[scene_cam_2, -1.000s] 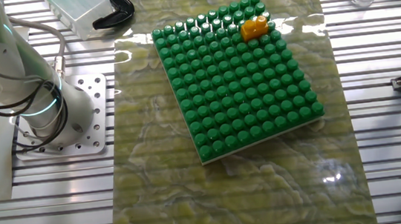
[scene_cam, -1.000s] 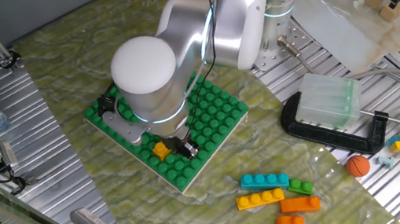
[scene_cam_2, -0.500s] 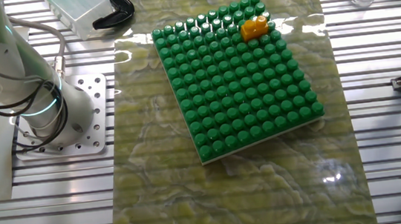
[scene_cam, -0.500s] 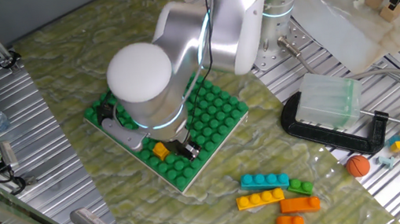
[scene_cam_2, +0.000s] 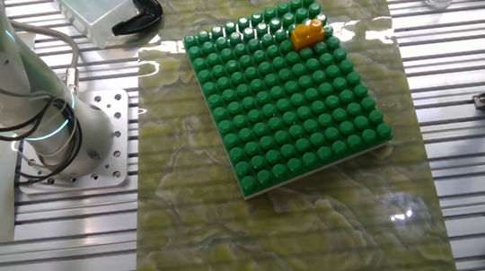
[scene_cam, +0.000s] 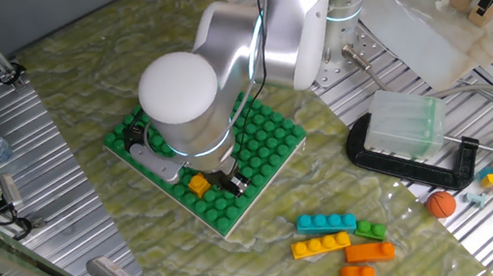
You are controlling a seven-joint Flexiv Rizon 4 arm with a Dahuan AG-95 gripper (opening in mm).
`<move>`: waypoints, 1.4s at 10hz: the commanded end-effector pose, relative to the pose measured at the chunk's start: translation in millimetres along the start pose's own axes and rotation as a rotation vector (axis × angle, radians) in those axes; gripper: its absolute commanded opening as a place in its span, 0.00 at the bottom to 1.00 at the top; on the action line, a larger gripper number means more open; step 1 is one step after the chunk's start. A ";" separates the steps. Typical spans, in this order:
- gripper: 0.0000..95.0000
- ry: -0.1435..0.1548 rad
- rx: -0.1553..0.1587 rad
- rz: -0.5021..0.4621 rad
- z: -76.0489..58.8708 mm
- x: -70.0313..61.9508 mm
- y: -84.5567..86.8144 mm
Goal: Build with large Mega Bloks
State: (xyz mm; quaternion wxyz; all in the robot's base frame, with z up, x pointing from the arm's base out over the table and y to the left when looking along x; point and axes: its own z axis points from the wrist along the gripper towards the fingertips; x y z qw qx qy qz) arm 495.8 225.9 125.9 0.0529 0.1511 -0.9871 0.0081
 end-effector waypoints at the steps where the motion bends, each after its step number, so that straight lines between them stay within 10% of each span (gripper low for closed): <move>1: 0.00 0.001 0.003 0.001 0.7 0.6 -0.5; 14: 0.00 -0.001 0.005 -0.004 7.2 1.5 -0.8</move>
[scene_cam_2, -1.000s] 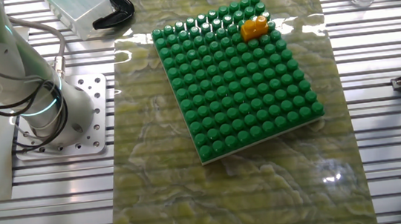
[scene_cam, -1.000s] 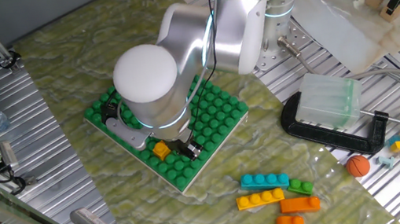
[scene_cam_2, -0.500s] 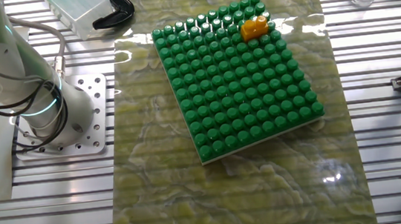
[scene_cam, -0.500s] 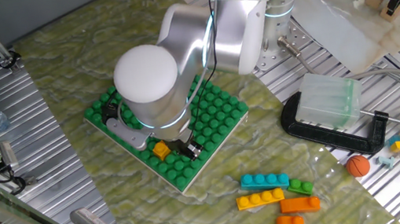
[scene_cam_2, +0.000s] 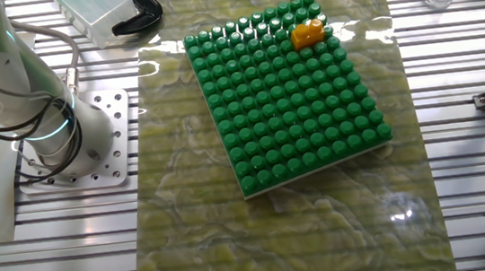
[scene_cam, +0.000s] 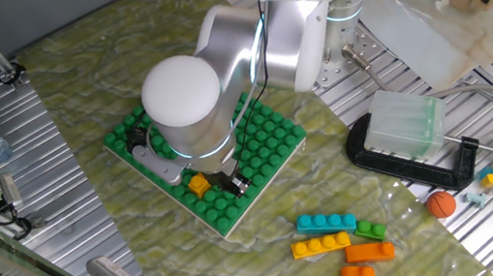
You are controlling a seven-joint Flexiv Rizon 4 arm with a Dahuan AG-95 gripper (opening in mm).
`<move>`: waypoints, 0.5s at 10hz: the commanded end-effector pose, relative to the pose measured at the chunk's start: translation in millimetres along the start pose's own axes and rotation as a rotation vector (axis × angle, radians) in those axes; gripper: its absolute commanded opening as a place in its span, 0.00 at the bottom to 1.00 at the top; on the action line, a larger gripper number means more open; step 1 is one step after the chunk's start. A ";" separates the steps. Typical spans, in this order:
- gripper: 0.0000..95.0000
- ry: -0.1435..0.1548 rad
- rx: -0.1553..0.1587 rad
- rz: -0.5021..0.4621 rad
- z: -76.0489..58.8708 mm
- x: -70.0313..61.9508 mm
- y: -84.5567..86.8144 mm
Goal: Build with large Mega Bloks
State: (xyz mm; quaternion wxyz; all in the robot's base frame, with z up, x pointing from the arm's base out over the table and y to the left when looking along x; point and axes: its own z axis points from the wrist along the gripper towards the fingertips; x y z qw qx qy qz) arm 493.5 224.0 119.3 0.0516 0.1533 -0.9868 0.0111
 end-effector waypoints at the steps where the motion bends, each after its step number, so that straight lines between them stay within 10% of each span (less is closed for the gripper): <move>1: 0.00 0.000 -0.001 -0.001 1.2 -0.2 0.4; 5: 0.00 -0.006 0.001 0.001 3.7 3.2 0.1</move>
